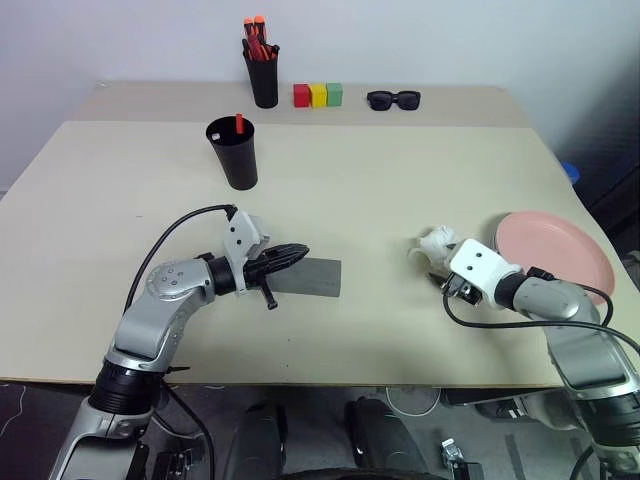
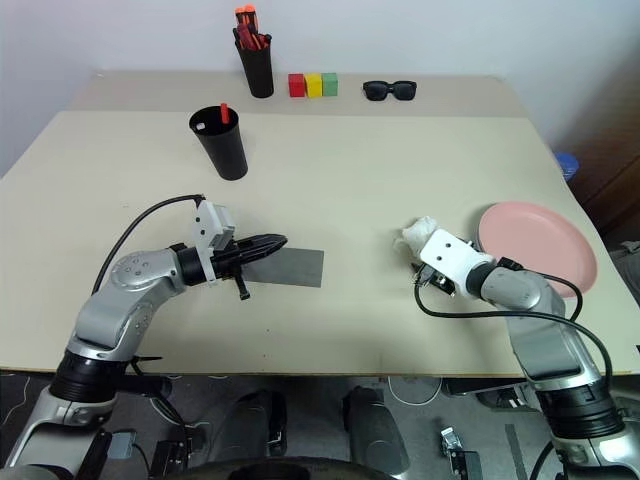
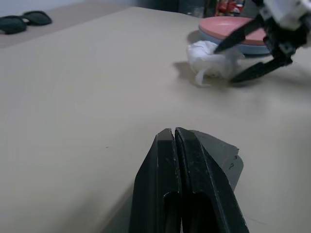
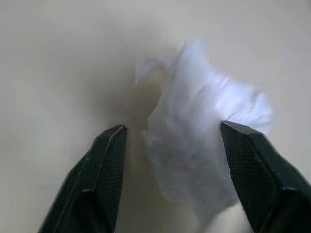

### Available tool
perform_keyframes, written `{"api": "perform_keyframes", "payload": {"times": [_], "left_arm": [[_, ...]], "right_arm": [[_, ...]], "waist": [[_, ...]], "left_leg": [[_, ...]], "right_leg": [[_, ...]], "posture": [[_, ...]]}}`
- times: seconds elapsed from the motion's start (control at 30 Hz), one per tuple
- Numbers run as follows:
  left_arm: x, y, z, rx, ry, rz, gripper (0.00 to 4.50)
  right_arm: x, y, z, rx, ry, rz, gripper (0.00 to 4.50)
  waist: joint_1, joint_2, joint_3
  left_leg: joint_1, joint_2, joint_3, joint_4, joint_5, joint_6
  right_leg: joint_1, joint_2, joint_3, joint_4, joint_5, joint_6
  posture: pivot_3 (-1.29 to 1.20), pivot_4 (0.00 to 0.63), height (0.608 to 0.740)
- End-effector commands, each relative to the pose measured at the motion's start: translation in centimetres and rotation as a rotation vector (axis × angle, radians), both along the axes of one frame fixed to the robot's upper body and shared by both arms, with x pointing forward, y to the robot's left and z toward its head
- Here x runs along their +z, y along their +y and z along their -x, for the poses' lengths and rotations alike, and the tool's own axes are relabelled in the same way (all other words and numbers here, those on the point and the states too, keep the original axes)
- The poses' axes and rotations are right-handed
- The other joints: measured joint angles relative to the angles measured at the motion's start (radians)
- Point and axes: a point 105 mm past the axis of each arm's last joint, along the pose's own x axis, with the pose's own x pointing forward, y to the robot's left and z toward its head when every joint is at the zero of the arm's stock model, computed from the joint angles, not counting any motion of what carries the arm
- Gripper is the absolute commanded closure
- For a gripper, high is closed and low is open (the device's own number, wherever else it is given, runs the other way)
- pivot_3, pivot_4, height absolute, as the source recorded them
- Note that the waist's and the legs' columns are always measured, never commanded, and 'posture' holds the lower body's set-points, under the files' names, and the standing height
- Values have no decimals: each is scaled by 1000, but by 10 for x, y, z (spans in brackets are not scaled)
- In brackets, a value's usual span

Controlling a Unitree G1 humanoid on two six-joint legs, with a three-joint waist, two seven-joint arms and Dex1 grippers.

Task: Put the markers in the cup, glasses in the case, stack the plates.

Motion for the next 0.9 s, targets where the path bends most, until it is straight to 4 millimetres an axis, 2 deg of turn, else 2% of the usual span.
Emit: {"api": "perform_keyframes", "payload": {"times": [0.03, 0.1, 0.13, 0.27, 0.33, 0.4, 0.5, 0.57, 0.67, 0.7, 0.83, 0.9], "left_arm": [[10, 2, 4, 7, -38, 10, 4500], [9, 1, 4, 8, -35, 11, 4500], [9, 1, 4, 7, -33, 12, 4500], [7, -2, 3, -4, -25, 16, 4500], [7, -3, 2, -14, -22, 17, 4500], [7, -5, 0, -24, -20, 16, 4500], [6, -7, -4, -37, -17, 18, 4500], [6, -8, -5, -42, -17, 20, 4500], [6, -11, -8, -50, -17, 24, 4500], [6, -11, -8, -51, -18, 26, 4500], [9, -8, -11, -34, -29, 35, 4500], [11, 0, -13, 6, -41, 37, 4500]], "right_arm": [[13, -7, -9, -22, -90, 58, 3214], [19, -10, -12, -38, -122, 61, 4271], [24, -12, -13, -49, -147, 65, 4463], [50, -24, -15, -109, -246, 73, 4463], [69, -35, -15, -168, -306, 58, 4463], [87, -55, -13, -253, -354, 69, 4463], [93, -90, 0, -367, -333, 159, 4463], [90, -104, 8, -416, -290, 165, 4463], [79, -124, 22, -464, -205, 190, 3427], [77, -128, 25, -476, -190, 193, 2929], [76, -116, 22, -405, -192, 211, 887], [77, -102, 15, -352, -210, 168, 887]], "waist": [[4, 0, 0], [7, 0, 0], [7, 0, 0], [10, 0, 0], [11, 0, 0], [12, 0, 0], [16, 0, 0], [14, 0, 0], [12, 0, 0], [9, 0, 0], [2, 2, -1], [2, 2, -1]], "left_leg": [[0, 0, 0, 0, 0, 0], [0, 0, 0, 0, 0, 0], [0, 0, 0, 0, 0, 0], [0, 0, 0, 0, 0, 0], [0, 0, 0, 0, 0, 0], [0, 0, 0, 0, 0, 0], [0, 0, 0, 0, 0, 0], [0, 0, 0, 0, 0, 0], [0, 0, 0, 0, 0, 0], [0, 0, 0, 0, 0, 0], [1, 0, 0, 0, 0, 0], [1, 0, 0, 0, 0, 0]], "right_leg": [[0, 0, 0, 0, 0, 0], [0, 0, 0, 0, 0, 0], [0, 0, 0, 0, 0, 0], [0, 0, 0, 0, 0, 0], [0, 0, 0, 0, 0, 0], [0, 0, 0, 0, 0, 0], [0, 0, 0, 0, 0, 0], [0, 0, 0, 0, 0, 0], [0, 0, 0, 0, 0, 0], [0, 0, 0, 0, 0, 0], [0, 0, 0, 0, 0, 0], [0, 1, 0, 0, 0, 0]], "posture": [[0, 150, 725], [0, 150, 725], [0, 150, 725], [0, 150, 725], [0, 150, 725], [0, 150, 725], [0, 150, 725], [0, 150, 725], [0, 150, 725], [0, 150, 725], [0, 150, 725], [0, 150, 725]]}}
